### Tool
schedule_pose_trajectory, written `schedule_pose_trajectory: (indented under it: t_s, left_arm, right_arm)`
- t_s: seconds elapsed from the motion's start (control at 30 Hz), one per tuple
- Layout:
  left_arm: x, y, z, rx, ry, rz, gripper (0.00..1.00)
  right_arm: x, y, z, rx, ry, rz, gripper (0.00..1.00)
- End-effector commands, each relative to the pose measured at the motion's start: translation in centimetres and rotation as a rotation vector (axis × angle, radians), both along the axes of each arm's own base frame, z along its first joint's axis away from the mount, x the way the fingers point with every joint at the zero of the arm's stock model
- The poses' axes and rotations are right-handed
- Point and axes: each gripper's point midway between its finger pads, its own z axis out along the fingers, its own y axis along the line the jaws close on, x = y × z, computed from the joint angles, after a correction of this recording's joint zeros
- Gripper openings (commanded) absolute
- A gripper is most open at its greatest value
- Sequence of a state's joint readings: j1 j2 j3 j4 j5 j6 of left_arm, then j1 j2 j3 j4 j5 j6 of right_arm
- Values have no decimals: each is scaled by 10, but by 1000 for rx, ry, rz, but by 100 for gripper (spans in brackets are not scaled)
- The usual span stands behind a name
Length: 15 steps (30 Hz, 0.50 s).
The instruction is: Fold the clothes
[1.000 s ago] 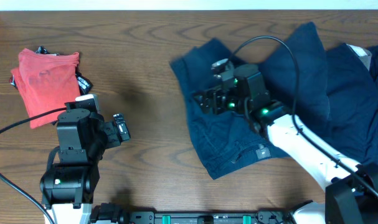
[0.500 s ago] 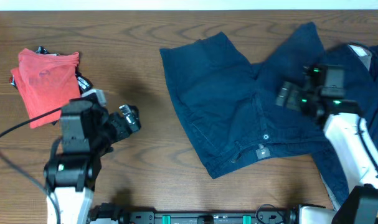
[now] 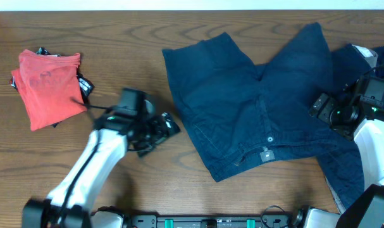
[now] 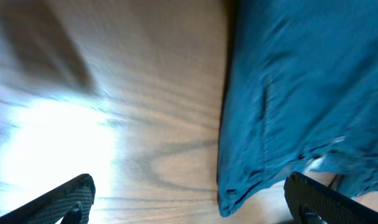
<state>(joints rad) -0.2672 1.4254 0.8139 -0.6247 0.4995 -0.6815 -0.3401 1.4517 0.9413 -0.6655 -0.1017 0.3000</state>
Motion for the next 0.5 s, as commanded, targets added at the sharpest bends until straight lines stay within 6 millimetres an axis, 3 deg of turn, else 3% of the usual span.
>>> schedule_pose_trajectory:
  t_s: [0.0, 0.23, 0.47]
  left_arm:
    - [-14, -23, -23, -1, 148, 47, 98]
    - [-26, -74, -57, 1, 188, -23, 98]
    - [-37, -130, -61, -56, 93, -150, 99]
  right_arm:
    - [1, -3, 5, -9, -15, 1, 99]
    - [1, -3, 5, -9, -14, 1, 99]
    - [0, -3, 5, -8, -11, 1, 99]
